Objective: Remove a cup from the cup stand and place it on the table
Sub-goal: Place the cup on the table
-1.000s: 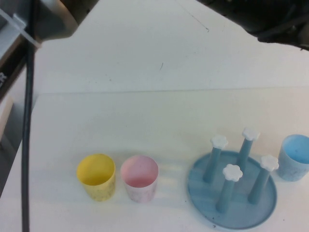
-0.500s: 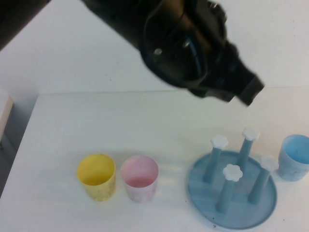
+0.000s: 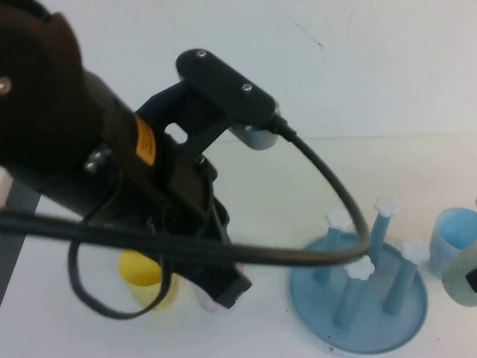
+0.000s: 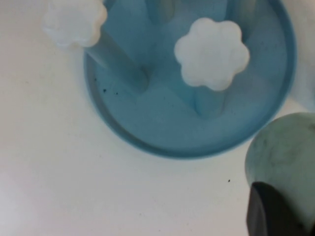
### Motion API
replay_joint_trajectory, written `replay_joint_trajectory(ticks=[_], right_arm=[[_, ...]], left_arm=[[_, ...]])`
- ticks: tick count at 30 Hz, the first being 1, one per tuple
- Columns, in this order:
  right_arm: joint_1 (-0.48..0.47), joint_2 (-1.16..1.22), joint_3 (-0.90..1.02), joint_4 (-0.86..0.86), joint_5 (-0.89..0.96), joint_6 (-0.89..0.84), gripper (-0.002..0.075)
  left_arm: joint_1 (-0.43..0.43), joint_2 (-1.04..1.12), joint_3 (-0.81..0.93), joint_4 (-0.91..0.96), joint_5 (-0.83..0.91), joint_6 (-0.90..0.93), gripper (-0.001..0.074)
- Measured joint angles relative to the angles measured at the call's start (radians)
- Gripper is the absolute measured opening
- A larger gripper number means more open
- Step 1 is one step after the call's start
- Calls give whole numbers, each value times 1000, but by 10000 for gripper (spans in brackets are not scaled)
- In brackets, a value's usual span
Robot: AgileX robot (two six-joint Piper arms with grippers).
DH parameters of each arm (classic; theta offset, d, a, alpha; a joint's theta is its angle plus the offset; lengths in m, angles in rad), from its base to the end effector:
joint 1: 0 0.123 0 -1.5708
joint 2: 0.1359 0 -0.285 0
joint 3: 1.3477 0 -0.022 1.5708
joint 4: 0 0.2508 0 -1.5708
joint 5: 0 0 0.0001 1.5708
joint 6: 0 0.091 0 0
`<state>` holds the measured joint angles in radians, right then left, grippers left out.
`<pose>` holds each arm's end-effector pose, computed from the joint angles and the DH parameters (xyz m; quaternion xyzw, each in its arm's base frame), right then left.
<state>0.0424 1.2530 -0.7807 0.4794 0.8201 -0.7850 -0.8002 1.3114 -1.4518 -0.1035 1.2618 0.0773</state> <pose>0.2229 0.0402 0.2514 -0.2671 0.9260 0.1224 0.2372 0.1681 -0.1860 0.4060 0.4072 0.8726 -0.1420 0.2293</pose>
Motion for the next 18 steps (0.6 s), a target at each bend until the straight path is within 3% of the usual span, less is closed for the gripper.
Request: replay_joint_trajectory(ticks=[6, 18], right_arm=[[94, 115, 0, -149, -92, 92, 20], [98, 254, 0, -209, -217, 114, 20]], left_arm=[[0, -87, 77, 2, 0, -9, -1], [0, -151, 119, 15, -2, -60, -1]])
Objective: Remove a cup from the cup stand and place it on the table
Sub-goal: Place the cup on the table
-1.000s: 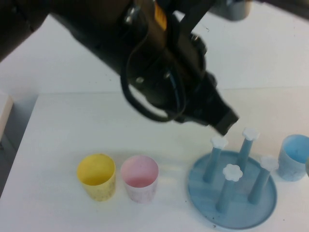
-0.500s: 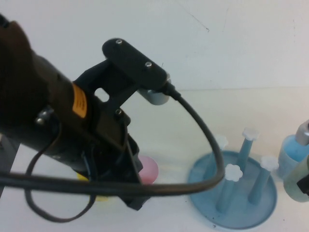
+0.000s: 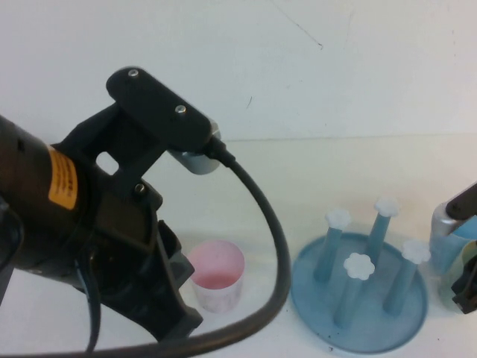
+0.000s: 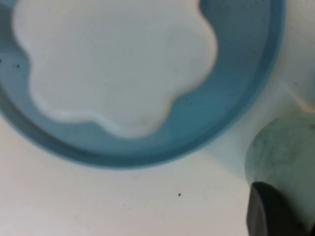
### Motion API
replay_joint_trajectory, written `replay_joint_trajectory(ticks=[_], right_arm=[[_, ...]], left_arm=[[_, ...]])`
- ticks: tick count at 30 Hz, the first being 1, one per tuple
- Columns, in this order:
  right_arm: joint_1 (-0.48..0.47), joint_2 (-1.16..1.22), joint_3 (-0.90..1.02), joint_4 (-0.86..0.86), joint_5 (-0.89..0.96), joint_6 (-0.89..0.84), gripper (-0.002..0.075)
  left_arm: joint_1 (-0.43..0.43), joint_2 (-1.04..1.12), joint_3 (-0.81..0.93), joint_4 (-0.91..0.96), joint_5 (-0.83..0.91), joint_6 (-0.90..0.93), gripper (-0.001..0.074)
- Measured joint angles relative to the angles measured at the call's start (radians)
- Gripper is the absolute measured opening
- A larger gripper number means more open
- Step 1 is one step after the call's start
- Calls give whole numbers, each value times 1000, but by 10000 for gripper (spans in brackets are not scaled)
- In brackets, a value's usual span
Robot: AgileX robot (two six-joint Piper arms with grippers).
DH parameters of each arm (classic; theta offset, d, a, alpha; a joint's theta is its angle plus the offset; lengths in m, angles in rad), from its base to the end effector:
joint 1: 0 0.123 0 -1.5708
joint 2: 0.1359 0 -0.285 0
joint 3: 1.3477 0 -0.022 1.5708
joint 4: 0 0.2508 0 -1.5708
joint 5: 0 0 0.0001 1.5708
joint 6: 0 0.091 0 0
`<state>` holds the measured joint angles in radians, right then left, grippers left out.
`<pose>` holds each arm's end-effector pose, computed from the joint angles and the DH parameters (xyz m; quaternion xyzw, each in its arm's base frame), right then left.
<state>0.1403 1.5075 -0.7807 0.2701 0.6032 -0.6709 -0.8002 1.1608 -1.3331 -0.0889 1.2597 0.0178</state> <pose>0.2608 0.0508 0.1905 -0.2967 0.9365 0.0478 0.1806 0.1398 -0.1550 0.4067 0.3802 0.8800 -0.1483 0.2430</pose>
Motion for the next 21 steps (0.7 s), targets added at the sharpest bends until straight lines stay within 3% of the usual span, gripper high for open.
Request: replay_joint_trajectory(ticks=[11, 18, 21], right_arm=[[2, 45, -10, -22, -12, 0, 46], [4, 55, -10, -22, -8, 28, 302], [4, 55, -10, -14, -4, 41, 353]], left_arm=[[0, -89, 150, -11, -73, -49, -2], [0, -232, 264, -11, -190, -93, -2], [0, -310, 334, -13, -259, -114, -2]])
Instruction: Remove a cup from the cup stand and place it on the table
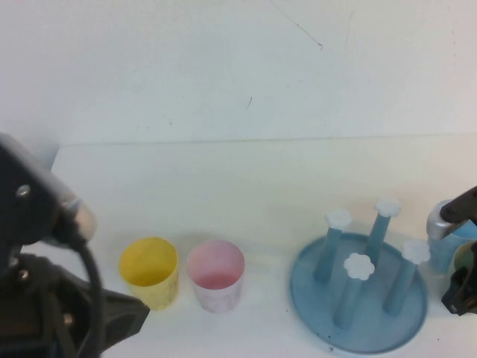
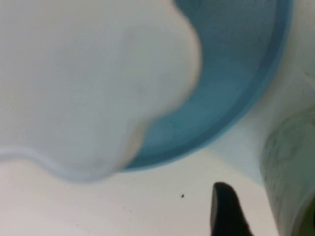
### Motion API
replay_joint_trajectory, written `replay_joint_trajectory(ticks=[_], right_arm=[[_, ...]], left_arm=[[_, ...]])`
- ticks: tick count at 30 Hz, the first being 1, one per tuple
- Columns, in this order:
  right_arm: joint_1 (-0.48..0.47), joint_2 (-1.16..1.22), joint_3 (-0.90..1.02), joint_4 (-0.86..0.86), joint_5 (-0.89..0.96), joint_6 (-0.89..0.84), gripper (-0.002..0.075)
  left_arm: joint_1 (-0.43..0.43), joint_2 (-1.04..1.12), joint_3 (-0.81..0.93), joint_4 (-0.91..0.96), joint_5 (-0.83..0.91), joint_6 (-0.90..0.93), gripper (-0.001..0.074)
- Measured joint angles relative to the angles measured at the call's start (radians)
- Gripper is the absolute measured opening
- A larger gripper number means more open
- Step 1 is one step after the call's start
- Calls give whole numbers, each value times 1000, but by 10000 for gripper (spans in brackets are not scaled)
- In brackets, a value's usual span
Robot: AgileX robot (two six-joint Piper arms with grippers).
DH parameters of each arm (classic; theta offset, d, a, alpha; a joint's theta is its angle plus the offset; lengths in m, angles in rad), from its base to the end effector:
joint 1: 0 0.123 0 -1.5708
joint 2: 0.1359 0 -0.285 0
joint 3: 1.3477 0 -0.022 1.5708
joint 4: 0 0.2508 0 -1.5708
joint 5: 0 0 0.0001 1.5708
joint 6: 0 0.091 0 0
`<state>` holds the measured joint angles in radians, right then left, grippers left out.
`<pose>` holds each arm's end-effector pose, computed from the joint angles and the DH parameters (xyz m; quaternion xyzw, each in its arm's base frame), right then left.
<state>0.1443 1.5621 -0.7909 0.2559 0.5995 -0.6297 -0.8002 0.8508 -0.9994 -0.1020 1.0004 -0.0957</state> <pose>0.2665 0.0519 0.1783 -0.2835 0.9445 0.0497 0.1586 0.0968 -0.1110 0.3781 0.3090 0.8652 -0.2150 0.3313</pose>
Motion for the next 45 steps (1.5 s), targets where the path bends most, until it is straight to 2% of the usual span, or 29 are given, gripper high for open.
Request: replay_joint_trajectory(ticks=[6, 12, 19, 23, 27, 32, 45], right_arm=[[0, -22, 0, 11, 28, 11, 369], [0, -141, 0, 18, 60, 13, 372], [0, -355, 0, 18, 152, 15, 365], [0, -498, 0, 18, 200, 15, 286], [0, -640, 0, 16, 232, 15, 136], [0, -829, 7, 8, 258, 15, 15], [0, -1254, 250, 25, 281, 2, -1]], left_arm=[[0, -162, 180, -8, -126, -24, -2], [0, -300, 387, -1, -255, -34, -2], [0, -402, 490, 116, -334, -34, -2], [0, -421, 490, 194, -349, -34, -2], [0, -425, 492, 232, -351, -39, -2], [0, -427, 492, 240, -351, -47, -2], [0, -427, 492, 277, -381, -57, -2]])
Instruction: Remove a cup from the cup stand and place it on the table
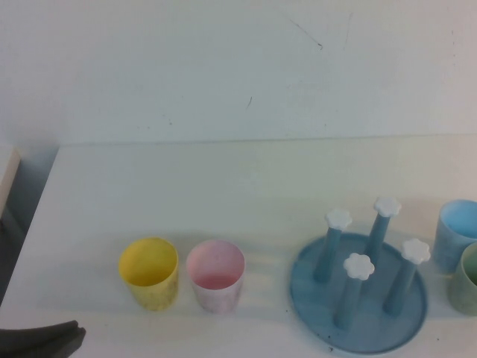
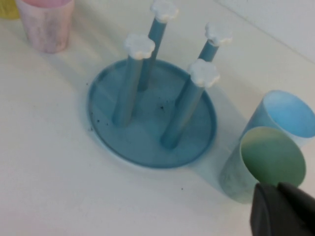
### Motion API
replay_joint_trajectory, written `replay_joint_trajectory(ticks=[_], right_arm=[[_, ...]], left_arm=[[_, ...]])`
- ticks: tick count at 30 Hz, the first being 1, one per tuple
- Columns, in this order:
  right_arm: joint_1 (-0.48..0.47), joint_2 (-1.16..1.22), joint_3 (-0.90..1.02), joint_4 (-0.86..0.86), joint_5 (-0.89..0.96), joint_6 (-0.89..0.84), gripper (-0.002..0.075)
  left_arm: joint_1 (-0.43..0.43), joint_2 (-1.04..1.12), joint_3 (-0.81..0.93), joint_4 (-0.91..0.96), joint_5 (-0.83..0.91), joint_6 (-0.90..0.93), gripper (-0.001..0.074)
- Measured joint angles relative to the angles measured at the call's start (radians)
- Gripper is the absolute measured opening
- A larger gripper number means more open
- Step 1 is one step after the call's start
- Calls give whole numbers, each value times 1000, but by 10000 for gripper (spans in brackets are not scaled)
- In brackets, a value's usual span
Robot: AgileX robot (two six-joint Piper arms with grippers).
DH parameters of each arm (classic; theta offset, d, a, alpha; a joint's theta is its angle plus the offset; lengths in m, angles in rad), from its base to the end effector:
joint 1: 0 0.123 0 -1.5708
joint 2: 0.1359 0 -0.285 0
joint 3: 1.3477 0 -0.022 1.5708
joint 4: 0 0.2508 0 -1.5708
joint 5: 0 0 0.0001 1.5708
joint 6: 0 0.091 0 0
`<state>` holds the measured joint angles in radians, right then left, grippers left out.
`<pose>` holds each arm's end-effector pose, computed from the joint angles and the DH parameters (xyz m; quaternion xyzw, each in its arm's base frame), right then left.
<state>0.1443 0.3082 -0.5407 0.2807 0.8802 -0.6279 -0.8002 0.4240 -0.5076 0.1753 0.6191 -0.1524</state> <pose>0.0467 0.0264 0.2993 -0.3024 0.8124 0.0187 0.4982 0.0650 -0.0537 0.2999 0.3000 0.7889 -0.1712 0.5083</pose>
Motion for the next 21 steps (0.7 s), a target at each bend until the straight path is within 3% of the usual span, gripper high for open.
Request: replay_joint_trajectory(ticks=[9, 21], right_arm=[[0, -260, 98, 55, 7, -4, -1], [0, -292, 98, 62, 7, -8, -1]], left_arm=[[0, 0, 0, 2, -47, -2, -2], [0, 0, 0, 2, -65, -3, -2]])
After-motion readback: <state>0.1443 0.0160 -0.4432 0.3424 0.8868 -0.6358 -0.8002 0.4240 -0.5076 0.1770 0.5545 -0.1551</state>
